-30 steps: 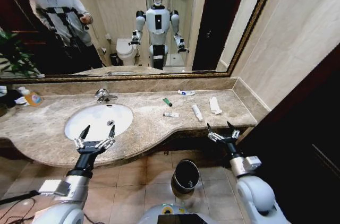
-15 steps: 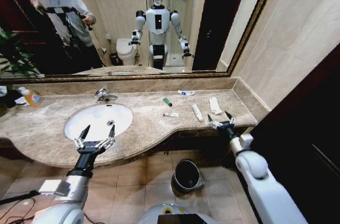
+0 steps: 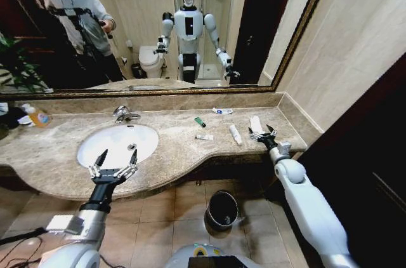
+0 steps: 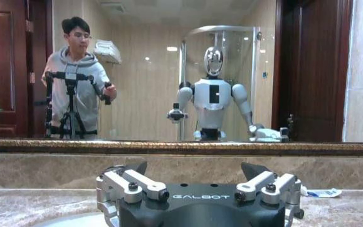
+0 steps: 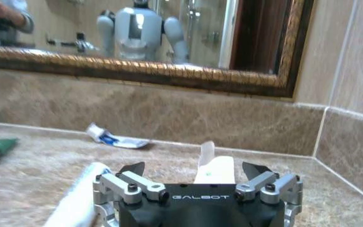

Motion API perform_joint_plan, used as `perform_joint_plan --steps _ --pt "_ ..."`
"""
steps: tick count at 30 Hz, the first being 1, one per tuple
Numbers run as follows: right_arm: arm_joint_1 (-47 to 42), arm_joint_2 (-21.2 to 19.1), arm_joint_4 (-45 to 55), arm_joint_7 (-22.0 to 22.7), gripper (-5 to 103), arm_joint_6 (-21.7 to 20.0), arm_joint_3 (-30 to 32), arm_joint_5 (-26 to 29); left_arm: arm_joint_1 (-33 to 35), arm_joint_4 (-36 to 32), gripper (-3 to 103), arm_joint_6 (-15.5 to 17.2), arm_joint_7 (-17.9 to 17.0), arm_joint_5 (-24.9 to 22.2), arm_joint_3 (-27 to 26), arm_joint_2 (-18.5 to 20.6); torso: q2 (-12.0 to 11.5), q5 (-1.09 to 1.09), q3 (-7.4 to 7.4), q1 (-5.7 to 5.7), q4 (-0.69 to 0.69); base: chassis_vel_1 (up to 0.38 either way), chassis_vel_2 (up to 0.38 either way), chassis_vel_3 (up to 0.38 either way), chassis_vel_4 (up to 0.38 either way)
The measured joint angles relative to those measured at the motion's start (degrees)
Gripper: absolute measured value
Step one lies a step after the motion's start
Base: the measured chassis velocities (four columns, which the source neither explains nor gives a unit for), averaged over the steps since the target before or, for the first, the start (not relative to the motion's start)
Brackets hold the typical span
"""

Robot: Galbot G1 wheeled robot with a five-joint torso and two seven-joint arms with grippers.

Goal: Pick up the trash from the sink and place it in the trash bin.

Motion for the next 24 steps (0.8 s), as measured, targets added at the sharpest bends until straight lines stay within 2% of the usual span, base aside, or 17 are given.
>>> perform_joint_plan --steps 9,18,20,22,23,24 --pt "8.72 2.35 -11.59 -0.75 100 2.22 -1.5 -3.31 -0.01 0.0 100 0.0 0.0 0.0 0.0 0.0 0.0 0.0 0.0 0.0 0.0 0.0 0.0 0.0 0.0" --pt "10.6 2.67 -15.35 -1.02 101 1.13 -1.36 -3.68 -0.01 0.0 100 0.0 0.0 0.0 0.0 0.0 0.0 0.02 0.0 0.0 0.0 0.0 0.0 0.0 0.0" --pt "10.72 2.5 -16.13 -0.99 94 0.69 -1.14 -3.53 0.0 0.0 100 0.0 0.0 0.0 0.0 0.0 0.0 0.02 0.0 -0.01 0.0 0.0 0.0 0.0 0.0" --pt "10.69 2.32 -16.25 -1.07 94 0.49 -1.1 -3.45 0.0 0.0 100 0.0 0.0 0.0 0.0 0.0 0.0 0.02 0.0 0.0 0.0 0.0 0.0 0.0 0.0" --pt "10.57 2.09 -16.25 -1.22 86 0.29 -1.08 -3.29 0.0 0.0 100 0.0 0.0 0.0 0.0 0.0 0.0 0.01 0.0 0.0 0.0 0.0 0.0 0.0 0.0" --pt "10.43 1.95 -16.25 -1.34 86 0.2 -1.06 -3.19 0.0 0.0 100 0.0 0.0 0.0 0.0 0.0 0.0 0.01 -0.01 0.0 0.0 0.0 0.0 0.0 0.0"
